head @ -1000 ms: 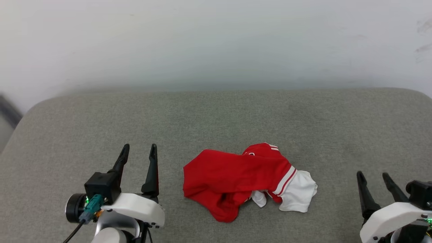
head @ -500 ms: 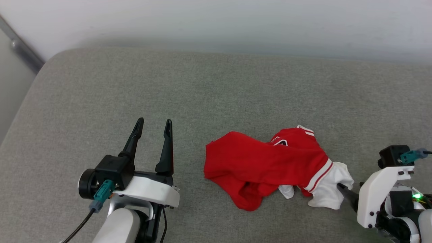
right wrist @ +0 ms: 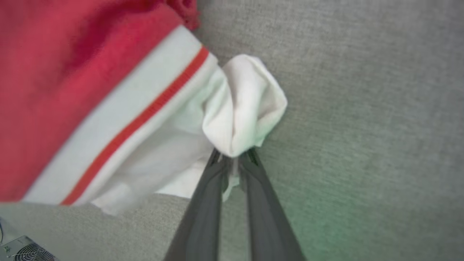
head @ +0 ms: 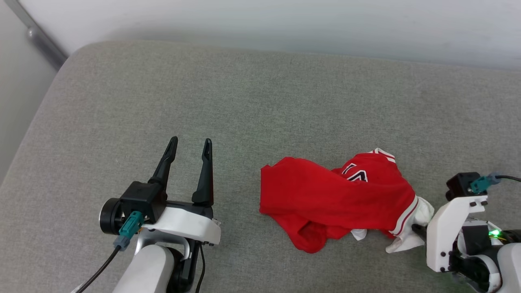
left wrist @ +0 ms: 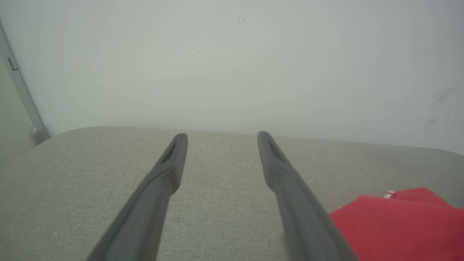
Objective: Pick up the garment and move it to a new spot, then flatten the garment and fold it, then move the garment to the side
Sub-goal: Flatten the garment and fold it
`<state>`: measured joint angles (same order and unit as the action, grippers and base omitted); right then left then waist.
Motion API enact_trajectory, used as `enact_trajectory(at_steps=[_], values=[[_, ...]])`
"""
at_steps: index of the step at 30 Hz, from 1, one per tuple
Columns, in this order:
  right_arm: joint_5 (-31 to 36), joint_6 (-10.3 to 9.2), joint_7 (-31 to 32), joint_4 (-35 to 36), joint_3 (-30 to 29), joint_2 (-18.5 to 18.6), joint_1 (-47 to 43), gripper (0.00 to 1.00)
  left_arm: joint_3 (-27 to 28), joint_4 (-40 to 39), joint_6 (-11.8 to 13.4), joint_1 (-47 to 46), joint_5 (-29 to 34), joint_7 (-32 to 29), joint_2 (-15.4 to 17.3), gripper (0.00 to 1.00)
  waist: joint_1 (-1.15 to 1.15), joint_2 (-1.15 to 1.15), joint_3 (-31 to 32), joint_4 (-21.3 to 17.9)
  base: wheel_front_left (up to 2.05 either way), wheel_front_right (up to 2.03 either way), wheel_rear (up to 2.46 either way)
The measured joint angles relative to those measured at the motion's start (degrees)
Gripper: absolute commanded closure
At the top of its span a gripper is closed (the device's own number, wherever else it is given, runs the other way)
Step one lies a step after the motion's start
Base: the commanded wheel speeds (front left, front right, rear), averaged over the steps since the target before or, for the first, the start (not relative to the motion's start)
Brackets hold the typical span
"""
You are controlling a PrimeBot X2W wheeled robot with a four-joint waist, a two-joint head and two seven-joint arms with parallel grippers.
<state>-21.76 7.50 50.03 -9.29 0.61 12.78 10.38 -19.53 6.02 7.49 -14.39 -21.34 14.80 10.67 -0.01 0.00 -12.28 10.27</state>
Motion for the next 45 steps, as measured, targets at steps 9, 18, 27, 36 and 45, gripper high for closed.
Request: enact_trajectory(at_steps=[9,18,27,36,45], values=[[4.0,0.02,-8.6,7.2,-2.8,3.7,3.6,1.0,0.7,0.5,0.2,1.5,-0.1,0.0,0.7,0.0,0.0,0.0,2.4,-3.7,0.0,0.0,0.0],[6.3,0.0,-10.0,2.1,-18.1,4.1,-2.5,1.0,0.7,-0.2,0.7,2.6,-0.5,-0.8,1.5,0.0,0.0,0.0,4.1,-7.4,0.0,0.0,0.0],[4.7,0.0,-23.5,-9.8,-18.5,-1.7,-5.3,0.0,1.0,0.0,1.4,3.9,-1.2,-1.8,1.9,0.0,0.0,0.0,4.4,-8.6,0.0,0.0,0.0],[7.7,0.01,-41.9,-7.1,-16.8,-1.2,-5.2,0.0,1.1,0.5,2.1,6.7,-2.1,-2.7,3.0,0.0,0.0,0.0,7.7,-9.6,0.0,0.0,0.0],[10.8,0.01,-51.1,3.6,-11.6,-2.3,-7.8,0.0,1.1,0.7,3.2,9.5,-2.6,-4.6,3.9,0.0,0.01,0.0,11.9,-10.3,0.0,0.0,0.0]])
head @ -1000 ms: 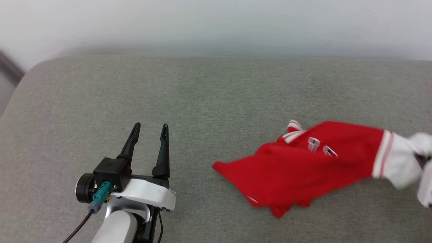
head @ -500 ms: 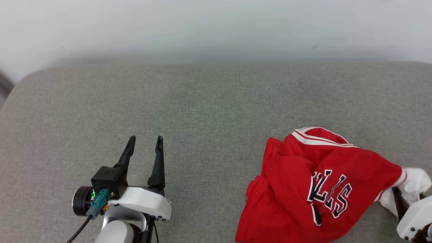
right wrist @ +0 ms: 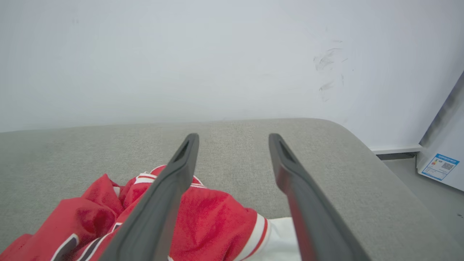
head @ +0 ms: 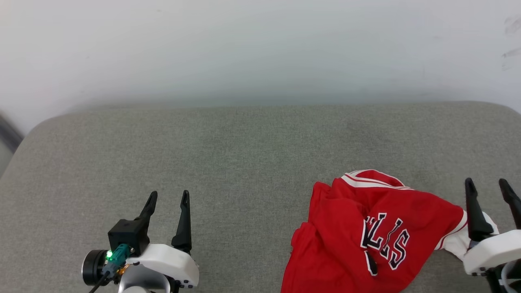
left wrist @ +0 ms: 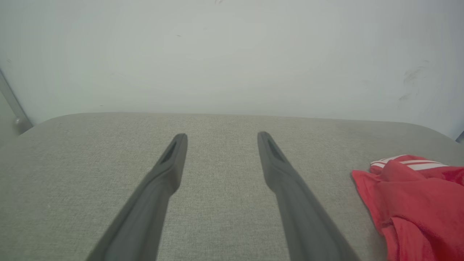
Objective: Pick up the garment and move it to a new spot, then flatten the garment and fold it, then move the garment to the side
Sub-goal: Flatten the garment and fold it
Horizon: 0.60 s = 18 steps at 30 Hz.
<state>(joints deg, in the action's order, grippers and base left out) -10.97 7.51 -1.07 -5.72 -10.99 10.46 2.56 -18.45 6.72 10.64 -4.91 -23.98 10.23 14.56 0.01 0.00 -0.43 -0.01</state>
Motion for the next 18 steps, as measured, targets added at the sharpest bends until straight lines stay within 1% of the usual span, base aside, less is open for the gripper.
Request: enact_trajectory(at_steps=[3,9,14,18], values=[[0.7,0.0,-0.3,4.1,2.0,-1.4,-1.4,0.0,0.0,0.0,0.2,0.4,-0.2,-0.6,0.4,0.0,0.0,0.0,0.9,-0.2,0.0,0.0,0.0],[2.4,0.0,1.7,10.6,6.7,-3.6,-4.9,0.0,0.0,0.3,0.7,0.8,-0.4,-1.8,1.1,0.0,0.0,0.0,1.9,-0.8,0.0,0.0,0.0],[2.8,0.0,3.5,14.1,9.2,-4.8,-6.5,0.0,-0.3,0.8,1.0,0.5,-0.3,-2.6,1.5,0.0,0.0,0.0,2.1,-2.2,0.0,0.0,0.0],[2.6,0.0,4.1,15.4,10.2,-5.1,-6.7,0.0,-1.8,1.4,-0.1,-2.1,0.1,-3.9,1.2,0.0,0.0,0.0,1.9,-3.3,0.0,0.0,0.0]])
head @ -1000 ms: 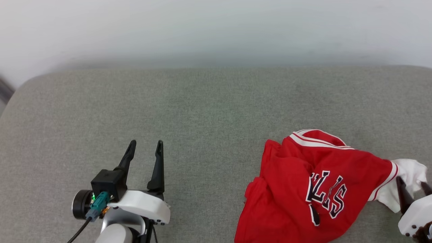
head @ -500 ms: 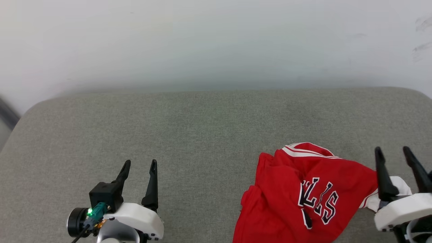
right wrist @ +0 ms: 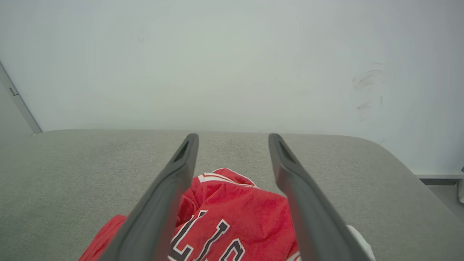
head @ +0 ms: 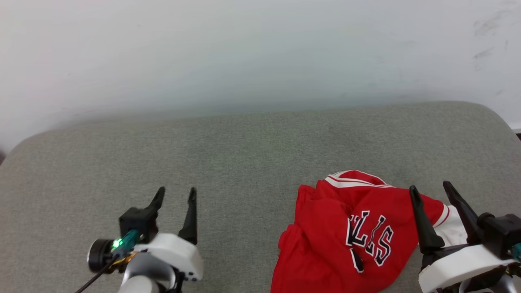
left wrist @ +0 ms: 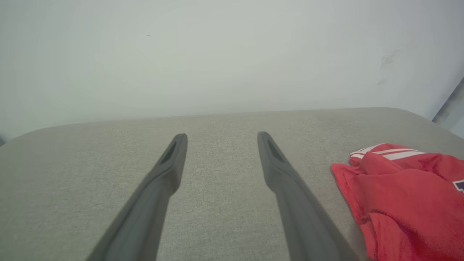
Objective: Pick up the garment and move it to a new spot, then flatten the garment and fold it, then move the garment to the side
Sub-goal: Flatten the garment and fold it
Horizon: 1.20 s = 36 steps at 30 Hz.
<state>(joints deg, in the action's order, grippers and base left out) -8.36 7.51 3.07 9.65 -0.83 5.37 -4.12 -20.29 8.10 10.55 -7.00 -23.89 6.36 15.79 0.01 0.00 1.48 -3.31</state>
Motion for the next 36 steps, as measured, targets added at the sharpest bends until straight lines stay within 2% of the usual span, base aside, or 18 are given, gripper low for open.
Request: enact_trajectory(at_steps=[3,8,9,10,15,20,27,28,29,31,32,34,36], values=[[-0.1,0.0,0.6,0.7,0.0,0.0,0.0,0.0,-2.1,0.8,-1.7,-3.5,0.0,-1.9,-0.9,0.0,0.0,0.0,-0.5,-0.9,0.0,0.0,0.0],[-0.1,0.0,0.8,2.1,0.3,-0.1,0.2,0.0,-6.4,2.9,-6.0,-12.2,0.0,-8.0,-3.3,0.0,0.0,0.0,-2.8,-2.3,0.0,0.0,0.0],[-0.1,0.0,0.7,2.2,0.4,-0.1,0.4,0.0,-7.5,3.5,-7.0,-13.9,0.0,-9.7,-3.7,0.0,-0.01,0.0,-3.4,-2.6,0.0,0.0,0.0],[-0.1,0.0,0.3,2.3,0.2,-0.3,1.2,0.0,-10.3,5.8,-10.0,-18.6,0.0,-14.6,-4.5,0.0,-0.01,0.0,-5.5,-3.8,0.0,0.0,0.0],[-0.2,0.0,-0.3,1.6,0.1,-0.5,2.4,0.0,-14.8,9.8,-14.5,-23.9,-0.6,-22.9,-5.5,0.0,-0.01,0.0,-9.0,-6.0,0.0,0.0,0.0],[-0.3,0.0,-0.9,1.1,0.4,-0.9,3.1,0.0,-19.1,13.8,-17.0,-27.1,-2.2,-30.7,-5.5,0.0,-0.01,0.0,-12.0,-8.0,0.0,0.0,0.0],[-0.3,-0.01,-1.5,0.1,0.4,-1.5,3.9,0.0,-26.6,18.3,-17.9,-29.5,-5.9,-42.7,-3.9,0.0,-0.01,0.0,-14.6,-10.0,0.0,0.0,0.0],[-0.3,0.0,-1.5,0.0,0.4,-1.6,4.0,0.0,-27.4,18.5,-17.9,-30.3,-6.8,-44.2,-3.8,0.1,-0.01,0.0,-14.7,-10.2,0.0,0.0,0.0],[-0.3,0.0,-1.5,-0.1,0.3,-1.7,4.1,0.0,-28.4,18.7,-17.9,-30.9,-7.3,-45.4,-3.6,0.46,-0.01,0.0,-14.8,-10.3,0.0,0.0,0.0],[-0.3,0.0,-1.8,-0.1,0.2,-1.8,4.1,0.0,-29.8,18.8,-17.9,-31.4,-8.8,-47.0,-3.3,0.77,-0.01,0.0,-14.9,-10.2,0.0,0.0,0.0],[-0.3,0.0,-1.9,-0.1,0.3,-1.8,4.1,0.0,-30.8,18.8,-17.9,-31.9,-9.0,-47.2,-2.9,1.0,-0.01,0.0,-14.8,-10.2,0.0,0.0,0.0],[-0.2,-0.01,-2.0,-0.1,0.4,-1.9,4.2,0.0,-31.8,18.8,-17.9,-32.3,-9.7,-47.0,-2.4,1.0,-0.01,0.0,-14.6,-10.0,0.0,0.0,0.0],[-0.2,0.0,-2.1,0.1,0.1,-2.0,4.2,0.0,-32.0,18.9,-18.1,-32.3,-9.5,-44.2,-2.0,1.0,-0.01,0.0,-14.4,-9.5,0.0,0.0,0.0]])
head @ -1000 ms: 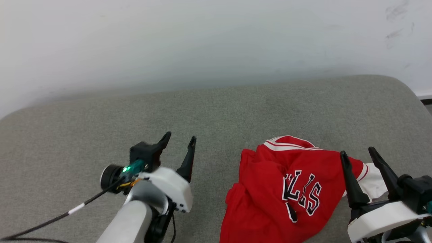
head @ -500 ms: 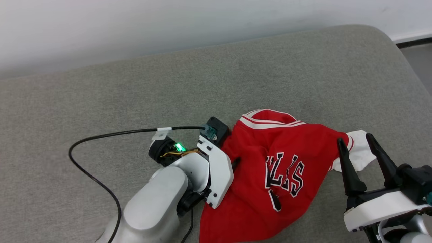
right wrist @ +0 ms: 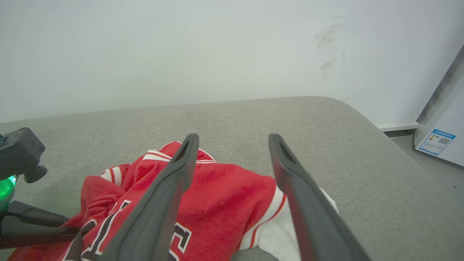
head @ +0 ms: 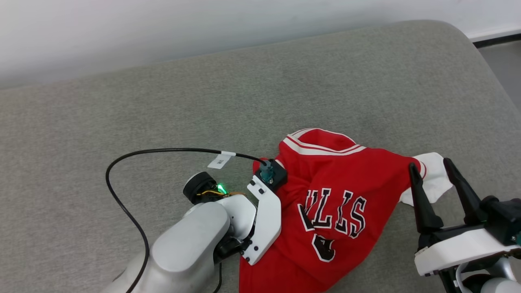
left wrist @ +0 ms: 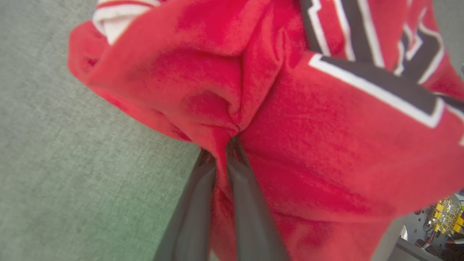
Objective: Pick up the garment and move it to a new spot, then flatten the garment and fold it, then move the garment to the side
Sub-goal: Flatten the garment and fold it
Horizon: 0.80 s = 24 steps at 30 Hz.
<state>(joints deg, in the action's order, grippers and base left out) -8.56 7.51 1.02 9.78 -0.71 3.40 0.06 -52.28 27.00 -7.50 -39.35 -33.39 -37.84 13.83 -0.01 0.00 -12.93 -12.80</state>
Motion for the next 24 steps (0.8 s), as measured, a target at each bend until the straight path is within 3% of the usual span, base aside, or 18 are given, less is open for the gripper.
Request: enact_trajectory(at_steps=[6,11,18,24], values=[[0.6,0.0,0.3,1.3,-0.8,-0.1,0.0,0.0,2.4,-3.1,3.2,-0.8,3.1,9.5,2.2,1.0,0.0,0.0,1.5,3.0,0.0,0.0,0.0],[0.8,0.0,1.3,2.3,-1.5,0.0,-0.6,0.0,4.5,-11.1,7.0,2.5,3.8,12.7,5.8,1.0,0.0,0.0,3.7,6.3,0.0,0.0,0.0],[0.5,0.0,2.0,3.0,-1.6,0.0,-2.2,0.0,8.7,-22.2,15.7,18.3,-0.8,14.2,12.5,1.0,0.0,0.0,6.9,10.7,0.0,0.0,0.0],[0.5,0.0,2.6,3.3,-1.5,0.0,-3.6,0.0,11.6,-25.9,22.5,34.5,-7.5,15.0,14.4,1.0,0.0,0.0,9.5,12.6,0.0,0.0,0.0]])
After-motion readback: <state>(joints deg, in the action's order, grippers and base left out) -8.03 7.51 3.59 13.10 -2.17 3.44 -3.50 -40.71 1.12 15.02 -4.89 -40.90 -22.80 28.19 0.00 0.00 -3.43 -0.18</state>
